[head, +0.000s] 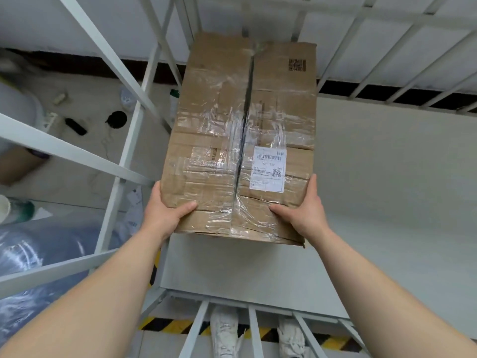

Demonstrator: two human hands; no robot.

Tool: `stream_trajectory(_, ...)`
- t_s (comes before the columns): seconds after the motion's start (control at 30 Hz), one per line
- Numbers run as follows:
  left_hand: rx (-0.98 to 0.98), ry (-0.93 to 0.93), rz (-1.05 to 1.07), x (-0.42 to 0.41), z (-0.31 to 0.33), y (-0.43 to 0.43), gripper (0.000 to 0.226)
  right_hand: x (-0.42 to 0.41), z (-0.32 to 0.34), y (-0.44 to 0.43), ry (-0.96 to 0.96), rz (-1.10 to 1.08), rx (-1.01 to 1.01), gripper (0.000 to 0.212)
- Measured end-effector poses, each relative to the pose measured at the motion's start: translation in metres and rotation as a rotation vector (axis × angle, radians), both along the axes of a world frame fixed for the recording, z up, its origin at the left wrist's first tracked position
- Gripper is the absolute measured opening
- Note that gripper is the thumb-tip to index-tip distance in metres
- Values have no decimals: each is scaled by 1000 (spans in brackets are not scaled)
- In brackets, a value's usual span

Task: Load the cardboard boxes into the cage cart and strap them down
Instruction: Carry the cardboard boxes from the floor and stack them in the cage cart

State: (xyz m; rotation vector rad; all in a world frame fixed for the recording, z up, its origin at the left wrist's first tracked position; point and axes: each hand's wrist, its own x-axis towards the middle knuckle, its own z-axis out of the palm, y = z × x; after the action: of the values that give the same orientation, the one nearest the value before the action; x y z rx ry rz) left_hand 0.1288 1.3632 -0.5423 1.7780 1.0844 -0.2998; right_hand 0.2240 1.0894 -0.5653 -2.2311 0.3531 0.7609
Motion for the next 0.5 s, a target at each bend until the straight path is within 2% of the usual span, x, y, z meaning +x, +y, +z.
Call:
stream_trajectory(0.23,60,59,-10,-9,-29,5,100,-8,-12,4,-2,47,-68,132)
stream_trajectory(0.33,139,143,-58,-8,-29,2,109,-9,-7,5,12,62,-86,130)
stream_trajectory(0.43,355,268,-208,-3,-14,-10,101,-8,6,8,30,112,-186,121)
stream_trajectory(0.5,471,282,-343,3,3,-18,87,-5,20,8,-22,203,-279,102)
